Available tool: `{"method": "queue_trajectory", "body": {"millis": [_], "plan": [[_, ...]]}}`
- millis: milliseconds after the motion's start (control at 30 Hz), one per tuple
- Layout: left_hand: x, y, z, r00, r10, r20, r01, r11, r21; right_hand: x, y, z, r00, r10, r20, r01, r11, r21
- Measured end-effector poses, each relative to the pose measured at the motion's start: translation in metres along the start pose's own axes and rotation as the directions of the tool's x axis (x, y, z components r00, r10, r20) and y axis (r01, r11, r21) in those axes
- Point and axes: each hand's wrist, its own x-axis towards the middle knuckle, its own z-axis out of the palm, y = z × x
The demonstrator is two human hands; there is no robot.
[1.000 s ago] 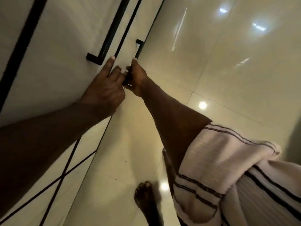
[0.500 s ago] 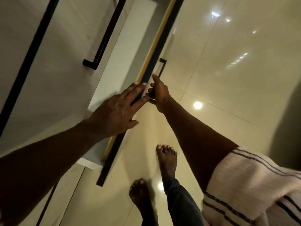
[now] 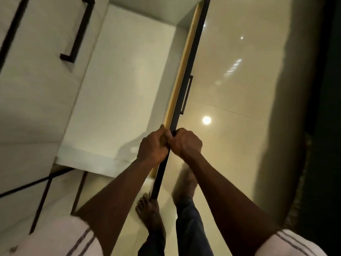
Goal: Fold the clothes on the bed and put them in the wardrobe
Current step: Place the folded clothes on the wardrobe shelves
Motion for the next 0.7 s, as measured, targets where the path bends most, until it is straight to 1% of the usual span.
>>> {"method": "queue_trajectory", "body": {"millis": [100, 200, 367, 400, 467, 500, 567, 600, 633, 667, 700], "plan": [[-0.014, 0.014, 0.025, 0.998, 0.057, 0.003, -0.057, 0.998, -0.019, -0.006, 0.024, -0.016, 0.999, 0.009, -0.051, -0.014, 0.995, -0.098], [-0.027, 0.031, 0.057, 0.996, 0.082, 0.023, -0.081, 0.997, -0.012, -0.008, 0.058, -0.024, 0.996, 0.021, -0.082, -0.032, 0.991, -0.133], [-0.037, 0.068, 0.116, 0.982, 0.18, 0.055, -0.181, 0.983, 0.023, -0.014, 0.129, -0.025, 0.973, 0.126, -0.191, -0.162, 0.969, -0.187], [-0.042, 0.073, 0.125, 0.979, 0.189, 0.071, -0.193, 0.979, 0.061, -0.019, 0.138, -0.024, 0.968, 0.156, -0.199, -0.186, 0.972, -0.143], [-0.047, 0.082, 0.142, 0.981, 0.191, 0.012, -0.192, 0.977, 0.097, -0.023, 0.15, -0.025, 0.967, 0.153, -0.204, -0.177, 0.979, -0.102], [-0.048, 0.082, 0.142, 0.985, 0.174, -0.016, -0.172, 0.98, 0.097, -0.024, 0.147, -0.026, 0.971, 0.125, -0.203, -0.151, 0.981, -0.118], [-0.052, 0.081, 0.135, 0.99, 0.143, -0.012, -0.14, 0.981, 0.137, -0.035, 0.138, -0.032, 0.979, 0.077, -0.187, -0.104, 0.985, -0.137], [-0.054, 0.082, 0.13, 0.992, 0.129, 0.005, -0.128, 0.977, 0.172, -0.039, 0.135, -0.033, 0.984, 0.072, -0.162, -0.09, 0.99, -0.106], [-0.057, 0.085, 0.125, 0.992, 0.125, 0.032, -0.129, 0.97, 0.208, -0.045, 0.135, -0.033, 0.988, 0.082, -0.135, -0.087, 0.995, -0.039], [-0.059, 0.087, 0.121, 0.99, 0.13, 0.058, -0.14, 0.962, 0.234, -0.052, 0.137, -0.034, 0.989, 0.092, -0.115, -0.086, 0.995, 0.059], [-0.063, 0.091, 0.118, 0.986, 0.148, 0.08, -0.163, 0.955, 0.246, -0.061, 0.141, -0.032, 0.987, 0.102, -0.127, -0.078, 0.981, 0.177]]}}
